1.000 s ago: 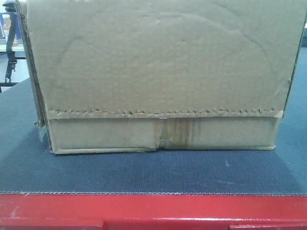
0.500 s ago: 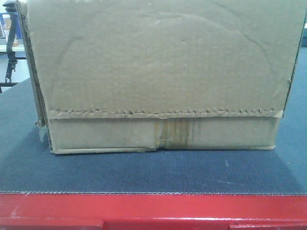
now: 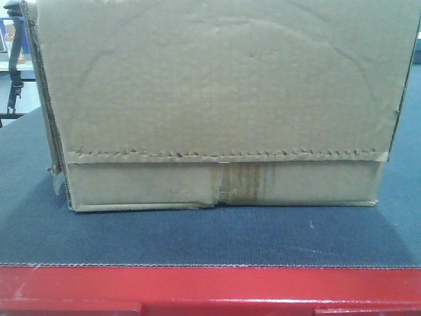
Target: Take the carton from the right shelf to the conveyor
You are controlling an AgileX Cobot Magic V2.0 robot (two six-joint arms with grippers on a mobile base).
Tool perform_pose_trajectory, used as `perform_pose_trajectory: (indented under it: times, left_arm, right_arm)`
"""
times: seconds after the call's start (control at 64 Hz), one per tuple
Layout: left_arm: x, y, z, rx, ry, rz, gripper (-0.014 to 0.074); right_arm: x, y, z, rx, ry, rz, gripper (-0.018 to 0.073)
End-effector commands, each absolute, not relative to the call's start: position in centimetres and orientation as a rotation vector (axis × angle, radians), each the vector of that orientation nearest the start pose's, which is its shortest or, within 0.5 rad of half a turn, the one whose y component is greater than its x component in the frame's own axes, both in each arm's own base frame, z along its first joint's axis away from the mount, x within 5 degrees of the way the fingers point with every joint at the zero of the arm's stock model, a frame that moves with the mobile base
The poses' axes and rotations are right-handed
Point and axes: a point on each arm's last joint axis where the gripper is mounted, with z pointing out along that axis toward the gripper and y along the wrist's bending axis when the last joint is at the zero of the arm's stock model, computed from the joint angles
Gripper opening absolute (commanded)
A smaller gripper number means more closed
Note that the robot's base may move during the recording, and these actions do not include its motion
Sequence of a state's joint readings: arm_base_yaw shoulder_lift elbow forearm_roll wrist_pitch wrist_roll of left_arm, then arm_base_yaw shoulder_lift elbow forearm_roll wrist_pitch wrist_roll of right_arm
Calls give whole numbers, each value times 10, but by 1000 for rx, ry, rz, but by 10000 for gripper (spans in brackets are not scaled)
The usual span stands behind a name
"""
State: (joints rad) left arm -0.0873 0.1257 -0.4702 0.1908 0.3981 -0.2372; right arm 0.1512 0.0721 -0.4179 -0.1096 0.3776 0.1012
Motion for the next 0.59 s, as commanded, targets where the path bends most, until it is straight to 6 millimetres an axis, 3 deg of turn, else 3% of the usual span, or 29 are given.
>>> perform_pose_trajectory:
  times: [0.0,0.328,0.453,0.578]
  left_arm:
    - [34,4,327,-40,1509,-65,14]
    - [33,4,325,-29,1507,-15,14]
    - [36,3,311,-19,1520,43,14]
    - [41,4,284,-45,1497,81,14]
  right_arm:
    - [30,1,314,-91,1489,81,-75]
    - [30,1,314,-91,1489,81,-75]
    - [30,1,314,-91,1489,81,-75]
    - [30,1,314,-91,1489,81,-75]
